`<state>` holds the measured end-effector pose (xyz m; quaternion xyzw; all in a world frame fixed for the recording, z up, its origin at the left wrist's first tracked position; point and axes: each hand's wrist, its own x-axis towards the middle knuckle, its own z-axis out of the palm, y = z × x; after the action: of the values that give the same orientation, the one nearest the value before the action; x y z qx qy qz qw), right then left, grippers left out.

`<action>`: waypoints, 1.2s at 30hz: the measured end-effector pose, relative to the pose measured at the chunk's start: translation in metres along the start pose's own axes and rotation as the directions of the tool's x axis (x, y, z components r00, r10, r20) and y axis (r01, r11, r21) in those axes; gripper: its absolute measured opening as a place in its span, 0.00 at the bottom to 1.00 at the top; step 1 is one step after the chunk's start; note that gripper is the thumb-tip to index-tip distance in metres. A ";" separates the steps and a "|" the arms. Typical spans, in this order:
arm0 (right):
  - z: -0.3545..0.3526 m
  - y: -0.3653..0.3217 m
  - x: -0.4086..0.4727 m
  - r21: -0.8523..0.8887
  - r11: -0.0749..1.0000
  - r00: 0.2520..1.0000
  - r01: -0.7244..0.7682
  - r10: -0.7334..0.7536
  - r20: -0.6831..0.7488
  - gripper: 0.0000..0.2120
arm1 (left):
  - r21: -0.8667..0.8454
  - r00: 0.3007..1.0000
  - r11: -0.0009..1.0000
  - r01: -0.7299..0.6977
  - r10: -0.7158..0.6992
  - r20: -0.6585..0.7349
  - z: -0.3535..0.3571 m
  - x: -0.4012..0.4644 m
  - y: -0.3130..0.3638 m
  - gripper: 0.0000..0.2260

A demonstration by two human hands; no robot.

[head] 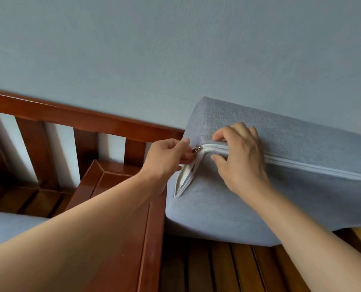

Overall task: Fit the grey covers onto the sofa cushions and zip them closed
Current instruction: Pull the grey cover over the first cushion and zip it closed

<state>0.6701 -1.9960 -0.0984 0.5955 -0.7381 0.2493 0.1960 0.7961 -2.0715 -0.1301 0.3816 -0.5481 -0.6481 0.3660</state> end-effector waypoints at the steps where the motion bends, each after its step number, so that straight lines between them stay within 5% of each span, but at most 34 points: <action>1: 0.002 0.000 0.003 0.007 0.999 0.999 0.033 -0.033 -0.007 0.16 | -0.004 1.000 1.000 -0.010 0.010 0.009 0.002 -0.001 0.001 0.08; 8: 0.005 0.010 0.013 0.052 0.968 0.969 0.245 -0.244 -0.031 0.14 | 0.018 0.998 0.999 -0.048 0.048 -0.040 0.010 0.002 0.004 0.06; 15: 0.009 0.014 0.012 0.090 0.952 0.955 0.293 -0.288 -0.064 0.11 | 0.138 0.996 0.986 -0.090 0.091 -0.001 0.006 0.008 0.007 0.08; 27: 0.017 0.014 0.008 0.065 0.938 0.932 0.340 -0.327 -0.156 0.10 | 0.058 0.995 0.998 -0.020 0.015 0.094 0.003 0.016 -0.026 0.15; 32: 0.025 0.013 0.005 0.099 0.917 0.922 0.386 -0.382 -0.058 0.10 | 0.011 0.977 0.997 0.080 -0.081 0.196 0.001 0.016 -0.039 0.17; 36: 0.029 0.013 0.008 0.086 0.909 0.913 0.408 -0.408 -0.021 0.12 | -0.044 0.988 0.998 0.043 -0.036 0.152 0.002 0.012 -0.035 0.15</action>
<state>0.6555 -2.0177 -0.1185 0.7441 -0.5856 0.2362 0.2181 0.7870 -2.0763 -0.1655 0.3334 -0.5510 -0.6950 0.3196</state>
